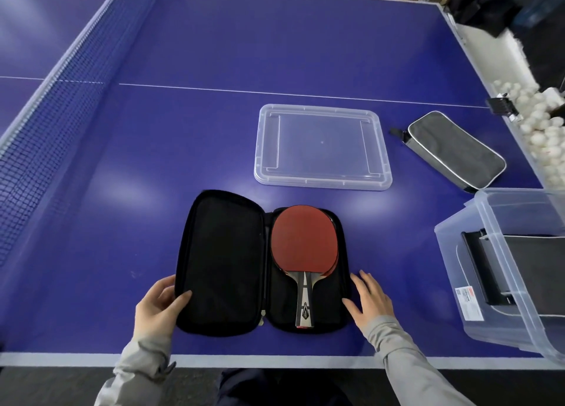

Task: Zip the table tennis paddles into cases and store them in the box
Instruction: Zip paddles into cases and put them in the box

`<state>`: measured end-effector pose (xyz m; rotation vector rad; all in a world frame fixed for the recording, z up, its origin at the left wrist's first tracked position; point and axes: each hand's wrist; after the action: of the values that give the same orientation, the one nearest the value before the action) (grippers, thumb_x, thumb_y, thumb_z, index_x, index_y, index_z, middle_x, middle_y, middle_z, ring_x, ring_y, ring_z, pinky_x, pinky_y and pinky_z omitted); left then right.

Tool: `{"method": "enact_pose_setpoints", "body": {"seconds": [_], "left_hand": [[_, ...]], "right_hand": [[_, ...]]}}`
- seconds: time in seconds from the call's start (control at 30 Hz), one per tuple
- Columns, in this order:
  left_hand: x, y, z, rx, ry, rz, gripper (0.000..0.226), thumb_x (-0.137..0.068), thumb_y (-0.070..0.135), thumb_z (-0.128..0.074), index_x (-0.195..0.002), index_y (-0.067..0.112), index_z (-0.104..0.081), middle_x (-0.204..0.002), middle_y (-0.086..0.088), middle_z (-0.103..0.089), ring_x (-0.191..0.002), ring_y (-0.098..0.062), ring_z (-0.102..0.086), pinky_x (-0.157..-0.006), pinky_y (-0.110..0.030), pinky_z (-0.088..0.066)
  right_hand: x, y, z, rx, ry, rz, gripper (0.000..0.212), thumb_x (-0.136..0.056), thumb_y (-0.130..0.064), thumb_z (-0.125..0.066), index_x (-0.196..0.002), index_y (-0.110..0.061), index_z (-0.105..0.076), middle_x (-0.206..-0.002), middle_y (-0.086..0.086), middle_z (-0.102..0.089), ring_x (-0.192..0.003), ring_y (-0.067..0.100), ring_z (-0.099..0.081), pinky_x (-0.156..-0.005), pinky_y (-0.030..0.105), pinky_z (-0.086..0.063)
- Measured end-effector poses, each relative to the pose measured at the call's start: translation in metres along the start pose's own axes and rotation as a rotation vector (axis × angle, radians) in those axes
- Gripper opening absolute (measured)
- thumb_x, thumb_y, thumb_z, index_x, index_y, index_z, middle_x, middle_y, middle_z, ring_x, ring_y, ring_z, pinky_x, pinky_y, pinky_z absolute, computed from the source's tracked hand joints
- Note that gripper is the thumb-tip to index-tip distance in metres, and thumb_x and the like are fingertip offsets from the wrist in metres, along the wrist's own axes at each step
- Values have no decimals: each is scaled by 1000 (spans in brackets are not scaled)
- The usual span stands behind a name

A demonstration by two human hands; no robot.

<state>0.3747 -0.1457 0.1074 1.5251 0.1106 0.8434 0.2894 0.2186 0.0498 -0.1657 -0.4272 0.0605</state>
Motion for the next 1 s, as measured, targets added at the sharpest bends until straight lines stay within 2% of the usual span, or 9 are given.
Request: {"method": "enact_pose_setpoints", "body": {"seconds": [0.1, 0.17, 0.27, 0.33, 0.47, 0.57, 0.63, 0.83, 1.0], "left_hand": [[18, 18, -21, -91, -73, -162, 27, -78, -15, -63, -96, 7, -63, -83, -17, -66, -74, -19, -58, -65, -13, -50], [28, 25, -43, -170, -155, -204, 31, -76, -13, -66, -94, 12, -62, -86, -13, -64, -77, -19, -56, -64, -11, -49], [48, 31, -84, -192, -326, -129, 45, -72, 6, -77, -112, 12, -56, -107, -10, -62, -99, -22, -59, -78, -29, -55], [58, 29, -105, -251, -398, -168, 65, -65, 22, -79, -123, 14, -50, -121, -2, -54, -115, -15, -52, -94, -37, -48], [71, 22, -130, -382, -492, -331, 79, -69, 20, -82, -135, 15, -40, -135, 7, -39, -130, -5, -35, -111, -23, -28], [76, 17, -135, -365, -539, -365, 79, -69, 20, -82, -131, 28, -33, -135, 19, -32, -128, 9, -28, -105, -4, -19], [74, 13, -133, -357, -569, -334, 75, -69, 24, -81, -130, 31, -37, -135, 22, -33, -128, 12, -29, -102, -5, -23], [35, -6, -119, -344, -303, -112, 52, -78, 20, -74, -124, 25, -49, -126, 5, -49, -118, -13, -48, -94, -29, -40], [-8, -18, -128, -404, -220, 113, 70, -79, 25, -74, -138, 12, -39, -137, -9, -45, -119, -25, -49, -99, -35, -40]], "right_hand": [[2, -16, 13, -136, 104, 18, 59, -92, -42, -49, -143, -21, -31, -153, 0, -27, -142, 16, -21, -109, 34, -28], [3, -34, 25, -283, 194, 57, 55, -90, -36, -55, -139, -17, -39, -148, 3, -35, -139, 18, -28, -108, 37, -28], [5, -68, 45, -444, 320, 158, 47, -89, -27, -60, -132, -13, -50, -140, 5, -45, -134, 20, -37, -108, 39, -30], [7, -89, 58, -555, 389, 218, 40, -88, -21, -62, -125, -9, -56, -134, 8, -51, -129, 23, -43, -107, 41, -33], [12, -118, 76, -724, 393, 280, 38, -87, -24, -60, -119, -3, -59, -129, 10, -53, -123, 20, -45, -108, 34, -33], [16, -124, 76, -738, 338, 221, 49, -79, -26, -71, -118, -3, -54, -123, 7, -54, -118, 20, -48, -104, 35, -38], [15, -119, 76, -704, 310, 167, 50, -74, -20, -73, -115, -1, -52, -118, 10, -54, -114, 26, -50, -99, 41, -41], [1, -77, 79, -724, 288, -24, 45, -71, -2, -73, -110, 7, -55, -115, 21, -53, -110, 34, -49, -96, 37, -39], [-15, -54, 61, -790, 150, -209, 38, -75, -6, -71, -107, 5, -54, -109, 23, -53, -104, 36, -52, -91, 38, -43]]}}
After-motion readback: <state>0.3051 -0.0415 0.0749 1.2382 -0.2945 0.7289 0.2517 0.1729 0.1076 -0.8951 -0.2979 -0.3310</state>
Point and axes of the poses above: each hand's wrist, its own x-axis away from the middle knuckle, its own z-axis out of the back of the hand, y = z × x
